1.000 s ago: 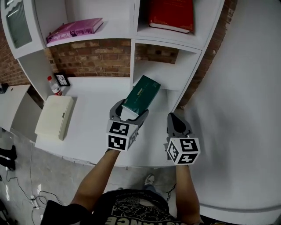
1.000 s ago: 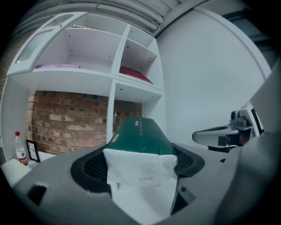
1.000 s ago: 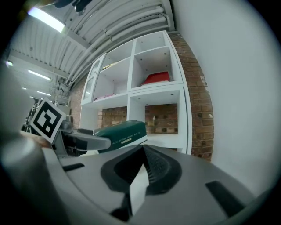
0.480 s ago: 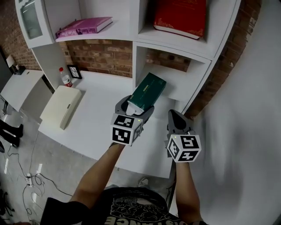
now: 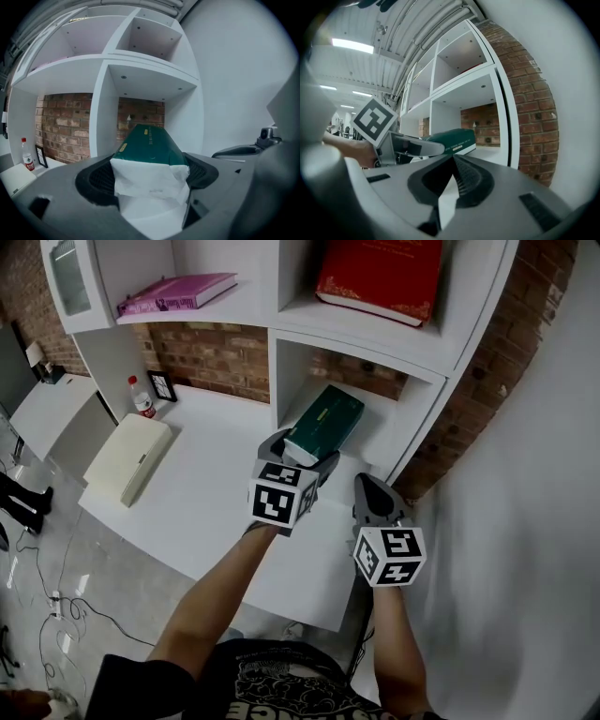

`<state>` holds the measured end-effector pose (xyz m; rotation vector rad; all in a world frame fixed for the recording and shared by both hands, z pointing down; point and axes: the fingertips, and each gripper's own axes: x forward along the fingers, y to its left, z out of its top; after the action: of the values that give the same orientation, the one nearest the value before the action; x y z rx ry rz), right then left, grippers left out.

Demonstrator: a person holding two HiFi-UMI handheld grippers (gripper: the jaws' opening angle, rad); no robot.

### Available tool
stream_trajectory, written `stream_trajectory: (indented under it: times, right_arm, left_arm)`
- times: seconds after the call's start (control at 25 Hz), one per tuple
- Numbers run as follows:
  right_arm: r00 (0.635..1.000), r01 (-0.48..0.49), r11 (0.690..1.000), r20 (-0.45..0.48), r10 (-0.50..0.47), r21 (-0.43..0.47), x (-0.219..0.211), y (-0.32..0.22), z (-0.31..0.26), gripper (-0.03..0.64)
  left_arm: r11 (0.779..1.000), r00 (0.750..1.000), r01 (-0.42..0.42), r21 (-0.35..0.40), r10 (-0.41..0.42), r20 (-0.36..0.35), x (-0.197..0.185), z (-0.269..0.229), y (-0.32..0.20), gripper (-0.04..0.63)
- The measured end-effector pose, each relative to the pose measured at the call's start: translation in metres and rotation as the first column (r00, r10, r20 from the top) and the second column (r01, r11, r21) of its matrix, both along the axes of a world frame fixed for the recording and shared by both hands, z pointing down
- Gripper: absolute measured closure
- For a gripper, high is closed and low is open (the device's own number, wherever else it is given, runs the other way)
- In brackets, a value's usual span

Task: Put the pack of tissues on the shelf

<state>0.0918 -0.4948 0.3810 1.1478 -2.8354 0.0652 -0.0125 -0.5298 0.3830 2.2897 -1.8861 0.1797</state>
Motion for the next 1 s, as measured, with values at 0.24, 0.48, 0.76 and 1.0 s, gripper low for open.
stream_trajectory:
  times: [0.24,0.48,0.76,1.0]
  right_arm:
    - [1.0,0.02,1.0,-0.003,-0.02,-0.008,0.006,-0.01,0.004,0.614]
    - [1.0,0.014,1.0,0.0,-0.014,-0.012,0.016,-0.02,0.007,0.614]
    - [1.0,0.007,1.0,0.012,-0.007,-0.015,0.022,-0.035,0.005,0.614]
    - [1.0,0.012,1.0,0.019,-0.012,-0.016,0.023,-0.042,0.004,0.612]
  left_arm:
    - [1.0,1.0,0.012,-0.016,-0.012,0.009,0.01,-0.001,-0.034,0.169]
    - [1.0,0.999,0.002,-0.027,-0.001,0.044,0.02,-0.006,-0.06,0.168]
    - [1.0,0.999,-0.003,-0.026,0.004,0.044,0.028,-0.009,-0.081,0.164]
    - [1.0,1.0,-0.001,0.004,0.001,0.019,0.029,-0.011,-0.086,0.158]
